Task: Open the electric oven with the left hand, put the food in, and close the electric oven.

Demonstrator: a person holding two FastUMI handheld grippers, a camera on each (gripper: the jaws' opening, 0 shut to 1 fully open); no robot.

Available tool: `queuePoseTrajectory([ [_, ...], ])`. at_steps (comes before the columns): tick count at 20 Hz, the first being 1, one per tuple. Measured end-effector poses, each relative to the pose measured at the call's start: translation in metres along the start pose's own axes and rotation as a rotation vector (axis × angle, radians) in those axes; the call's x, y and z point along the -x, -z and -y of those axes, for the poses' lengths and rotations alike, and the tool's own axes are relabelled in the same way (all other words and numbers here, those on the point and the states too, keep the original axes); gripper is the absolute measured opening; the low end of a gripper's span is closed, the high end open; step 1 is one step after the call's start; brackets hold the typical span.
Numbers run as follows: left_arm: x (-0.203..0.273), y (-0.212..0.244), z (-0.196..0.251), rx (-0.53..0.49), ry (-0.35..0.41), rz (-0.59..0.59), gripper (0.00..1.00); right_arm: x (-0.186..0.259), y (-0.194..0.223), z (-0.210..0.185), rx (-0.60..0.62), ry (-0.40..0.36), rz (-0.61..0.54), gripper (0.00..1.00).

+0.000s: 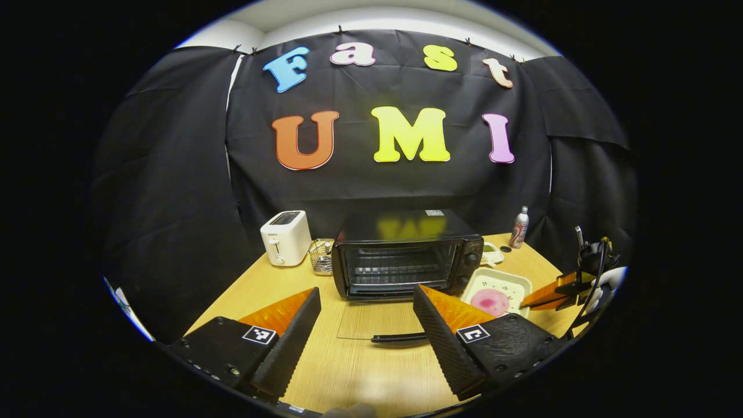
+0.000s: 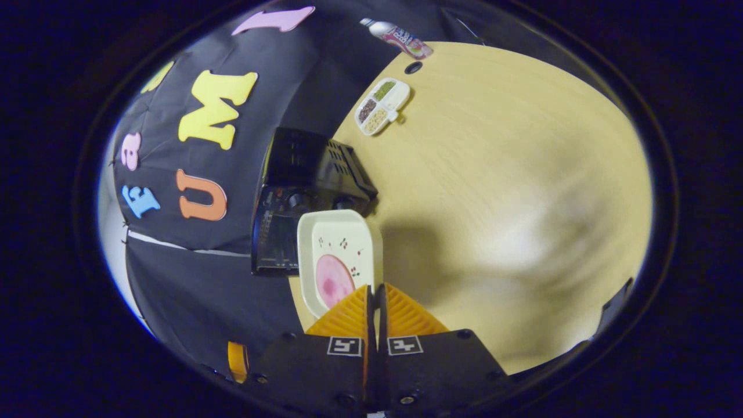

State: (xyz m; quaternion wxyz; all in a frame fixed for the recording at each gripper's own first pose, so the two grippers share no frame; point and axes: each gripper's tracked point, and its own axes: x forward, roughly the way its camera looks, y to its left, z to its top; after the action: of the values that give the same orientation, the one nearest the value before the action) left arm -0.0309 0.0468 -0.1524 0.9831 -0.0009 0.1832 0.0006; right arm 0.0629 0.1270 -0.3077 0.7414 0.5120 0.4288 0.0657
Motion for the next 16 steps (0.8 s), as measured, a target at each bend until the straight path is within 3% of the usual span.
queuePoseTrajectory([
  [5, 0.002, -0.014, 0.0, -0.033, 0.03, 0.016, 0.97, -0.06, 0.042, -0.045, -0.107, -0.05, 0.055, 0.03],
  [11, -0.001, -0.012, -0.004, -0.077, 0.051, 0.002, 0.97, -0.122, 0.047, -0.077, -0.247, -0.091, 0.166, 0.03],
  [13, -0.003, -0.008, -0.006, -0.078, 0.061, -0.004, 0.97, -0.14, 0.048, -0.088, -0.251, -0.096, 0.194, 0.0],
  [16, -0.004, -0.006, -0.012, -0.086, 0.054, -0.013, 0.97, -0.157, 0.05, -0.097, -0.291, -0.092, 0.21, 0.03],
])
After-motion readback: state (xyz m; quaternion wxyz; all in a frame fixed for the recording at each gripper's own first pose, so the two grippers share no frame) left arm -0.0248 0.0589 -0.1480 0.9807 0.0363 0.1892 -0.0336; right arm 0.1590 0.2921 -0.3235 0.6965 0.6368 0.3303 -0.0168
